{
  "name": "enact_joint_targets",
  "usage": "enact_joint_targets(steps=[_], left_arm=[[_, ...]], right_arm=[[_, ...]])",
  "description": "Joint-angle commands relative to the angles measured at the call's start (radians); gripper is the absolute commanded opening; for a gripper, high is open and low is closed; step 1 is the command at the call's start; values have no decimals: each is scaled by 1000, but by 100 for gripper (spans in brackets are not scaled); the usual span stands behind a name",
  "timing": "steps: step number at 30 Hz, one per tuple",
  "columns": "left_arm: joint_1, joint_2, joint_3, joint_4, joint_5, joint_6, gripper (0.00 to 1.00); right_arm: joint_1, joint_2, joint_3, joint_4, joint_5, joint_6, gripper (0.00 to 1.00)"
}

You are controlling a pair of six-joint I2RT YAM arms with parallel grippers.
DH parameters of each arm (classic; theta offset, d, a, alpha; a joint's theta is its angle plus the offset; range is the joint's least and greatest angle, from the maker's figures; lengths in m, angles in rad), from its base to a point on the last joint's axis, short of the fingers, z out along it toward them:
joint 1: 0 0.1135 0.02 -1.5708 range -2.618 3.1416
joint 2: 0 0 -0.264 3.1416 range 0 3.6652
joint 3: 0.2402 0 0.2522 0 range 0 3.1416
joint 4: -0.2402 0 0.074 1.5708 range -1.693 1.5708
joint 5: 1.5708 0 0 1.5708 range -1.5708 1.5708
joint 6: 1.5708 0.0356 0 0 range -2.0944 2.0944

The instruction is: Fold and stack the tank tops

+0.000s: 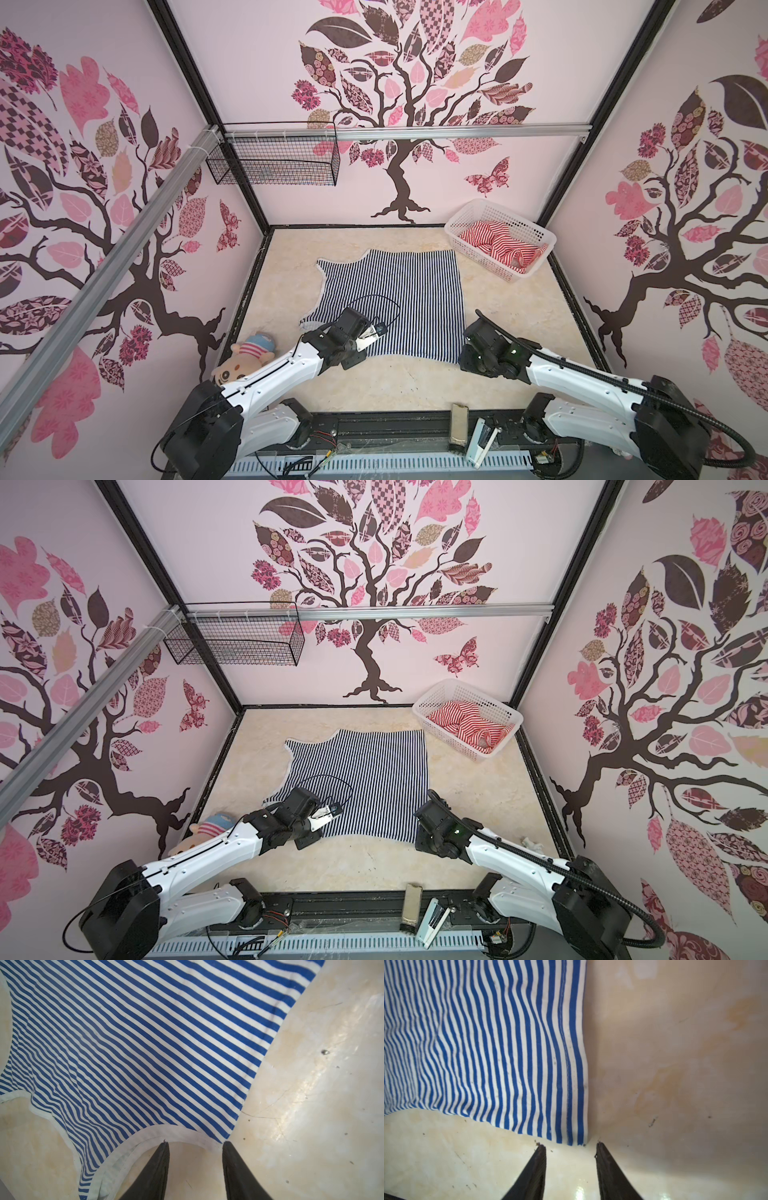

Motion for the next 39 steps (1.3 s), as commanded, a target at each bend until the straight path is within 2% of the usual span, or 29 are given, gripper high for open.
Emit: enact_joint_targets(steps=[1,6,10,16,25,28,33,39], left_arm=[[-3,15,-31,34,12,24,42],[-3,41,-48,49,24,30,40],[-3,53,-59,60,6,26,49],[-3,50,-82,74,5,31,51],[-3,78,-102,120,-27,39,51],[-3,84,-89,98,-3,43,46],[-4,102,-72,62,2,49,28],[-3,93,-69,26,38,50,13]], right_arm=[[-5,17,10,-5,14,5,39],[-5,36,-2,21,10,8,37],[-4,67,3,30,6,8,36],[-5,99,2,38,6,4,31],[-4,104,11,36,15,0,15],[-5,98,21,27,20,-2,10],[-5,77,34,8,37,-5,3],[-5,59,48,-3,50,-5,0]])
